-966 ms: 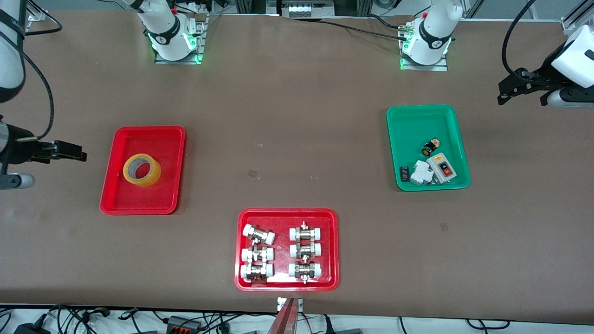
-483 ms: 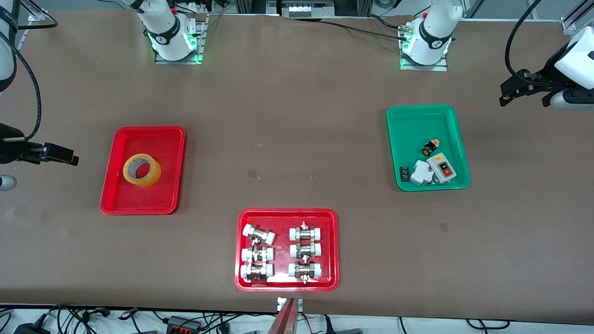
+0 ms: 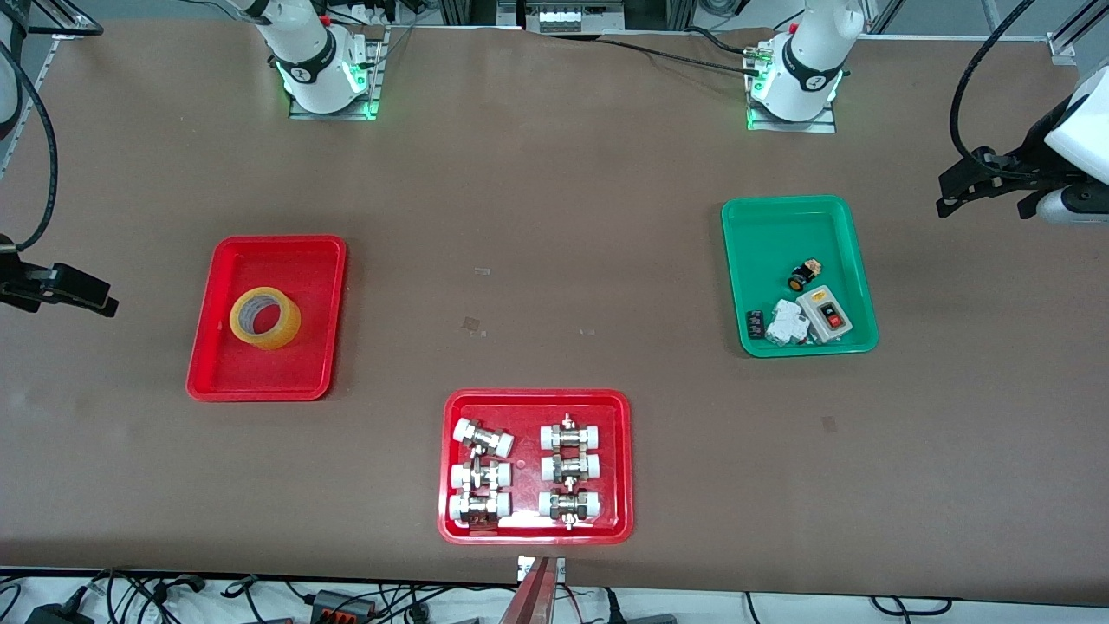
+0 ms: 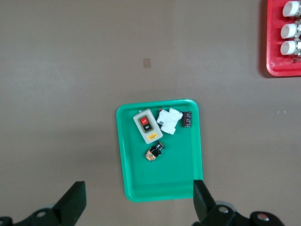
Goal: Left arm passes tape to right arm into tray
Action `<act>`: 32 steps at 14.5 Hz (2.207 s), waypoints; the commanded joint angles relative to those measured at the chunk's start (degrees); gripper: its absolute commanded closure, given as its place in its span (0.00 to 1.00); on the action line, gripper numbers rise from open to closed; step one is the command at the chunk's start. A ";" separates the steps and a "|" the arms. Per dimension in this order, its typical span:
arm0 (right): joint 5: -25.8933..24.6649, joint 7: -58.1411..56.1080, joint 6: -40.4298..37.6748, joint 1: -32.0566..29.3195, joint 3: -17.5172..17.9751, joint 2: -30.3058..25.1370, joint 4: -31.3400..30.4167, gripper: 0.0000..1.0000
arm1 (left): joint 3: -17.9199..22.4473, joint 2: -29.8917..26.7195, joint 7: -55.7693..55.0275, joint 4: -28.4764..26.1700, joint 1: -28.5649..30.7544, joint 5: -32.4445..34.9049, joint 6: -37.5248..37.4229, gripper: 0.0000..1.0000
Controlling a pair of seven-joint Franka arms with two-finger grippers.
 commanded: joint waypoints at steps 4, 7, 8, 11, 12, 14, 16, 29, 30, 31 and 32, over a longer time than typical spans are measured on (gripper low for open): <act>-2.15 -2.41 5.89 1.06 -0.70 -8.12 -12.22 0.00 | -0.34 0.73 0.20 1.86 0.28 0.59 -2.05 0.00; -2.24 -2.50 12.48 1.15 -0.61 -15.42 -24.70 0.00 | -0.34 0.82 0.29 1.86 0.28 0.59 -2.05 0.00; -2.24 -2.50 12.76 1.07 -0.61 -16.48 -26.39 0.00 | -0.34 0.82 0.29 1.86 0.28 0.59 -2.05 0.00; -2.15 -2.59 7.95 1.15 -0.52 -17.81 -26.41 0.00 | -0.26 0.82 0.20 1.86 0.28 0.59 -2.05 0.00; -2.15 -2.50 7.23 1.15 -0.52 -18.24 -26.23 0.00 | -0.34 0.82 0.20 1.86 0.28 0.59 -2.05 0.00; -1.98 -2.59 5.66 1.15 -0.43 -18.16 -24.66 0.00 | -0.34 0.82 0.20 1.86 0.28 0.59 -2.05 0.00; -1.45 -1.80 4.33 1.06 -0.43 -17.46 -23.07 0.00 | -0.34 0.82 0.20 1.86 0.28 0.59 -2.05 0.00; -1.10 -1.62 5.03 -1.47 2.98 -17.28 -23.07 0.00 | -0.34 0.73 0.11 1.86 0.28 0.59 -2.40 0.00; -1.01 -1.62 5.03 -1.57 3.26 -17.28 -23.15 0.00 | -0.34 0.73 0.11 1.86 0.28 0.59 -2.40 0.00; -0.92 -1.62 4.94 -1.57 3.26 -17.28 -23.15 0.00 | -0.34 0.73 0.11 1.86 0.28 0.59 -2.40 0.00; -0.83 -1.45 4.51 -1.92 3.08 -17.37 -23.15 0.00 | -0.34 0.82 0.20 1.86 0.28 0.59 -2.40 0.00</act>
